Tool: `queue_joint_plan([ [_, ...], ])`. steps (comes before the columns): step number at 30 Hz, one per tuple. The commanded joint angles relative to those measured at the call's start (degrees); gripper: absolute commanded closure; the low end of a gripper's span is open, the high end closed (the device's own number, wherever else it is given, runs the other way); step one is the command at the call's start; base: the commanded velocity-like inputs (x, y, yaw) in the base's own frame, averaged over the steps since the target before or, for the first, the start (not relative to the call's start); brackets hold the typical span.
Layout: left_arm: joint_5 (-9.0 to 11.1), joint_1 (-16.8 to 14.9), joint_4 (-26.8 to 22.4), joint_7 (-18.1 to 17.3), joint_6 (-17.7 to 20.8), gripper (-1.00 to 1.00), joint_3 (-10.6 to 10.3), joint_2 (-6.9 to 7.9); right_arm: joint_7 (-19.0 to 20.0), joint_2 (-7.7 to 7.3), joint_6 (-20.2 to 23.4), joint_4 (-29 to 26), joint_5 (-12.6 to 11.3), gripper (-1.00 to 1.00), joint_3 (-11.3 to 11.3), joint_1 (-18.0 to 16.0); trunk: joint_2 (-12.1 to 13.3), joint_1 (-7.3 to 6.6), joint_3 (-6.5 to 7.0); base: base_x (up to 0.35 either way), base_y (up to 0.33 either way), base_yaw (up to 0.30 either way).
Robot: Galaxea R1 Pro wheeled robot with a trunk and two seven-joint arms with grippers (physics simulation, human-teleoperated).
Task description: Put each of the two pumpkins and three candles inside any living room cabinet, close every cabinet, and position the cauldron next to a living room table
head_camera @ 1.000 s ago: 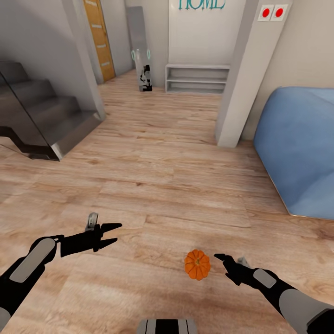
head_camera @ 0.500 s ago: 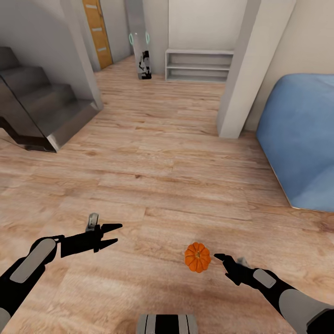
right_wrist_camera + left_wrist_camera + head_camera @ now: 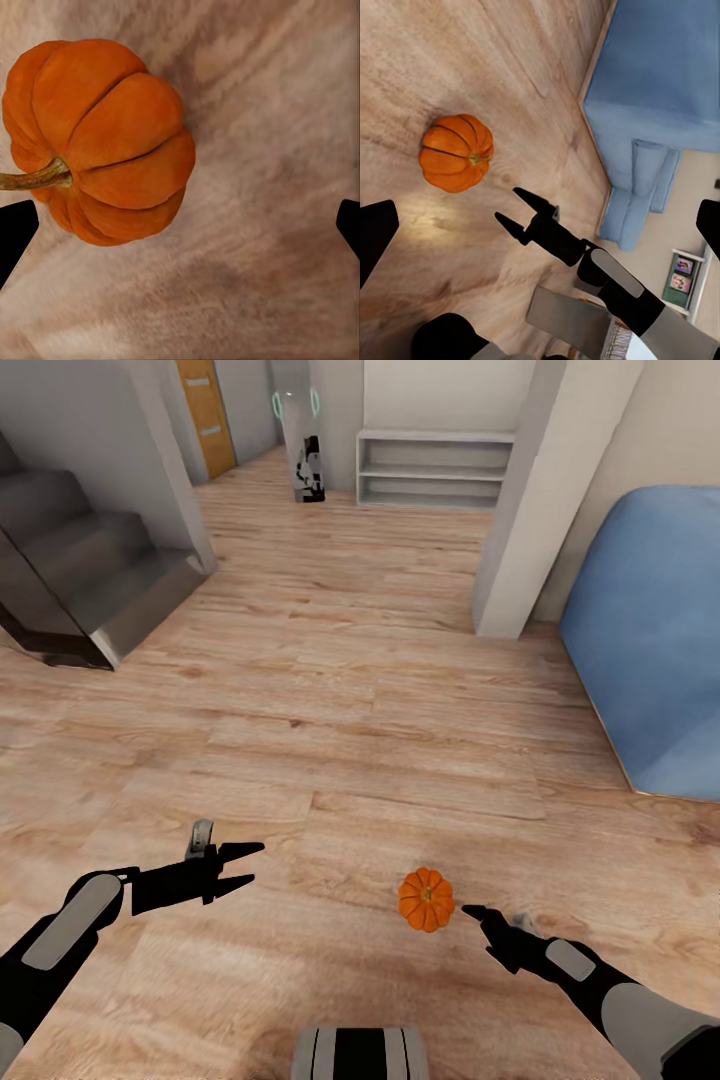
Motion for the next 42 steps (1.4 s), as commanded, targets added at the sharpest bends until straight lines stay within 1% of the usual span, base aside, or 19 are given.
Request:
queue_joint_plan([
  [1, -0.35, -0.03, 0.03, -0.52, 0.00, -1.00, -0.10, 0.05, 0.68, -0.10, 0.13, 0.00, -0.28, -1.00, 0.29, -0.02, -0.03, 0.01, -0.27, 0.000, 0.000, 0.000],
  [4, -0.35, -0.01, 0.03, -0.52, 0.00, -1.00, -0.23, -0.02, 3.96, -0.42, 0.15, 0.09, -0.28, -1.00, 0.34, -0.01, -0.07, 0.09, -0.93, 0.000, 0.000, 0.000],
  [6, -0.35, -0.03, 0.03, -0.52, -0.01, -1.00, -0.40, 0.00, 5.78, -1.02, 0.19, 0.12, -0.27, -1.00, 0.36, -0.01, -0.10, 0.14, -1.37, 0.000, 0.000, 0.000],
  [9, -0.35, -0.02, 0.03, -0.52, 0.01, -1.00, -0.50, -0.03, 6.88, -1.62, 0.30, 0.14, -0.28, -1.00, 0.37, 0.00, -0.14, 0.22, -2.04, 0.000, 0.000, 0.000],
  [15, -0.35, -0.01, 0.03, -0.52, 0.02, -1.00, -0.53, -0.01, 7.53, -1.86, 0.22, 0.12, -0.28, -1.00, 0.38, -0.04, -0.22, 0.37, -3.37, 0.000, 0.000, 0.000],
  [18, -0.35, -0.02, 0.03, -0.52, 0.01, -1.00, -0.54, -0.02, 9.32, -1.93, 0.18, 0.14, -0.28, -1.00, 0.38, -0.03, -0.26, 0.45, -4.03, 0.000, 0.000, 0.000],
  [22, -0.35, -0.03, 0.03, -0.52, 0.02, -1.00, -0.54, 0.03, 10.49, -2.14, 0.08, 0.53, -0.28, -1.00, 0.38, 0.01, -0.31, 0.55, -4.92, 0.000, 0.000, 0.000],
  [27, -0.33, -0.02, 0.03, -0.52, 0.00, -1.00, -0.55, 0.04, 10.91, -2.36, 0.04, 0.72, -0.28, -1.00, 0.38, 0.01, -0.31, 0.55, -4.92, 0.000, 0.000, 0.000],
  [32, -0.31, -0.01, 0.03, -0.53, -0.02, -1.00, -0.55, -0.01, 10.95, -2.41, 0.08, 0.76, -0.28, -1.00, 0.38, 0.02, -0.38, 0.68, -6.03, 0.000, 0.000, 0.000],
  [38, -0.25, -0.02, -0.03, -0.58, 0.02, -1.00, -0.61, 0.00, 11.11, -2.42, 0.02, 0.70, -0.33, -1.00, 0.38, 0.01, -0.38, 0.68, -6.03, 0.000, 0.000, 0.000],
  [42, -0.18, -0.02, -0.42, -0.62, 0.03, -1.00, -0.83, 0.01, 13.26, -2.42, 0.01, 0.79, -0.25, -1.00, 0.38, 0.01, -0.38, 0.68, -6.03, 0.039, 0.000, 0.000],
])
